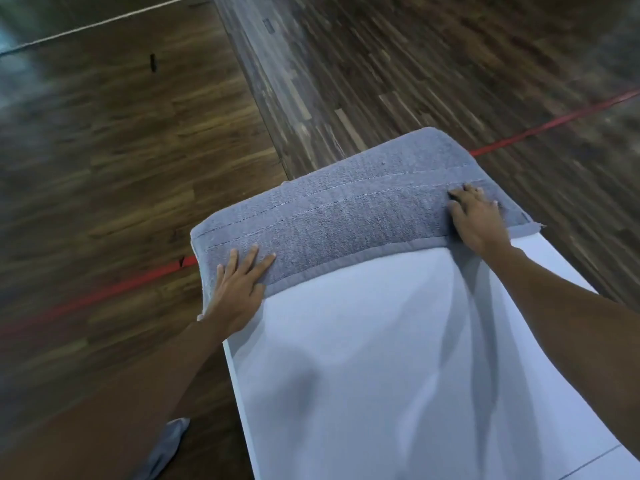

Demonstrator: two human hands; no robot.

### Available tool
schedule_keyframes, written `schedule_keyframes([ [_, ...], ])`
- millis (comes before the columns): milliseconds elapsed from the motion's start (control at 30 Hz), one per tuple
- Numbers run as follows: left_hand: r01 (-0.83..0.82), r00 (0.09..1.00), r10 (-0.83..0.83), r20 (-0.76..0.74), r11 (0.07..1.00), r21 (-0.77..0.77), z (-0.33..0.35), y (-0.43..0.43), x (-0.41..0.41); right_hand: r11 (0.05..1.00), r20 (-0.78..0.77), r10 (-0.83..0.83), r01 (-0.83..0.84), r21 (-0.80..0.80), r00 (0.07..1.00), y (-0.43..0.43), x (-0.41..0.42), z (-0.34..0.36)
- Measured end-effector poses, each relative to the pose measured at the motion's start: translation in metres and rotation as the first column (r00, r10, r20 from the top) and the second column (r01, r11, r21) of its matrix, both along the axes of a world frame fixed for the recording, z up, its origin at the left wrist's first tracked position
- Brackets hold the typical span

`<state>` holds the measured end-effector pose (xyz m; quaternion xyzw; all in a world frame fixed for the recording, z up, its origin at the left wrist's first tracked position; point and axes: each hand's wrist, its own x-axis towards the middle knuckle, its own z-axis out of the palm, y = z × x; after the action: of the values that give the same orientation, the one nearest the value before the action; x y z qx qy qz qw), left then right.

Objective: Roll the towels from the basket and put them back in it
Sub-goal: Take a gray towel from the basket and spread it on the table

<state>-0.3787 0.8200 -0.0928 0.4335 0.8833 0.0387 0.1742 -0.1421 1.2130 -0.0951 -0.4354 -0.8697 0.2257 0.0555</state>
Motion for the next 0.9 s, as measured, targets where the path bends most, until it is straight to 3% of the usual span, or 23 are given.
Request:
schedule_keyframes([
  [67,-0.079,0.997,0.078,0.014,0.995,0.057,-0.010,-0.002,0.009,0.998,0.133,0.011,-0.018,0.053,0.991,-0.006,0.002,-0.006],
  [167,-0.085,0.991,0.088,-0.097,0.996,0.029,-0.022,-0.008,0.023,0.991,0.243,0.013,-0.045,0.127,0.970,-0.014,0.007,-0.016],
  [433,-0.105,0.991,0.105,-0.086,0.994,0.001,-0.020,-0.037,0.101,0.989,0.273,0.024,-0.062,0.131,0.962,-0.034,0.068,-0.013],
  [900,-0.040,0.997,0.041,-0.059,0.999,0.006,-0.016,-0.159,0.354,0.998,0.290,-0.040,0.023,0.063,0.956,-0.166,0.340,-0.006],
])
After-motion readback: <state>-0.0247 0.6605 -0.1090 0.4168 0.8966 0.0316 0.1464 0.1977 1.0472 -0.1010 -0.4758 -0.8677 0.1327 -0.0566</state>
